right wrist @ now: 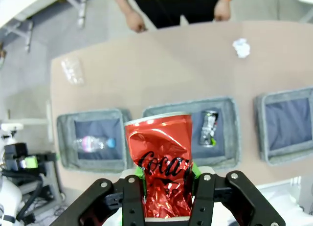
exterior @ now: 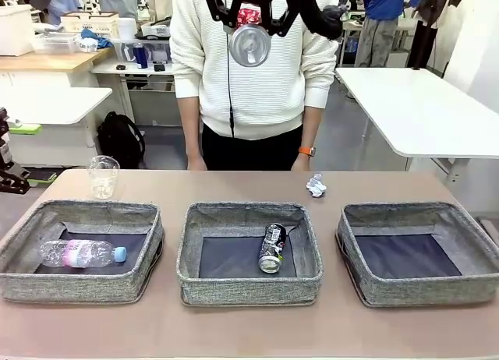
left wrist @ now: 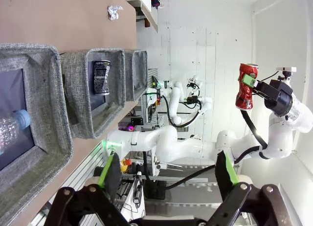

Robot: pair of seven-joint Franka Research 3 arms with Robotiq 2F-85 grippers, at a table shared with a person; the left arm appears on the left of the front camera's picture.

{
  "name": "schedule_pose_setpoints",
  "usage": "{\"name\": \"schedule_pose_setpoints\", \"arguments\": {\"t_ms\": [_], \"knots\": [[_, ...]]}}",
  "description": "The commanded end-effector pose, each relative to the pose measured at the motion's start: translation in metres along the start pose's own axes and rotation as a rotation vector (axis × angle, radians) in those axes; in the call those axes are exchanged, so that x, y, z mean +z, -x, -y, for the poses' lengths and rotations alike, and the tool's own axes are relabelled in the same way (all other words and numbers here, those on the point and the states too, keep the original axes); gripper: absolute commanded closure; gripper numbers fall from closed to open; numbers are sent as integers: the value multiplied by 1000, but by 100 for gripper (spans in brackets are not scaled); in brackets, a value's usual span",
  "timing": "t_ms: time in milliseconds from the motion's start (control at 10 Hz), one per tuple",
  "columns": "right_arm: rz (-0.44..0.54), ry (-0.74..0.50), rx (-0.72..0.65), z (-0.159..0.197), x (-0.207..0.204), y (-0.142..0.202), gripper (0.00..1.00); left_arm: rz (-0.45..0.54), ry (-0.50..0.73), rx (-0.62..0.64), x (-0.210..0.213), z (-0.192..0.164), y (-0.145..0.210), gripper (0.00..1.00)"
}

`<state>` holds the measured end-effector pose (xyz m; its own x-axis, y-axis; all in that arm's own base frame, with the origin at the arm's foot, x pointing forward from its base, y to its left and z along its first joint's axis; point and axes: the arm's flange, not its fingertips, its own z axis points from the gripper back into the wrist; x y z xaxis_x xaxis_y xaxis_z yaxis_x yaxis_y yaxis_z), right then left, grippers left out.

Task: Sort the waste into the appropriate baskets.
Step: Pick up the waste item pointed out by the person, then place the picked waste into the Fabric basket indicated by the person.

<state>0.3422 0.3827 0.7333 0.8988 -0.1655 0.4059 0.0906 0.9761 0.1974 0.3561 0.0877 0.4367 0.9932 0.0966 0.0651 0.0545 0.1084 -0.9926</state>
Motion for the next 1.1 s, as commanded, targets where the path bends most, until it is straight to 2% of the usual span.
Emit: {"name": "schedule_pose_setpoints", "arguments": {"t_ms": [0,1000], "knots": [[2,-11,-11,1,2,0,71,-10,4,-10,1,1,4,0],[2,-11,-11,1,2,0,71,-10,4,-10,1,1,4,0]]}}
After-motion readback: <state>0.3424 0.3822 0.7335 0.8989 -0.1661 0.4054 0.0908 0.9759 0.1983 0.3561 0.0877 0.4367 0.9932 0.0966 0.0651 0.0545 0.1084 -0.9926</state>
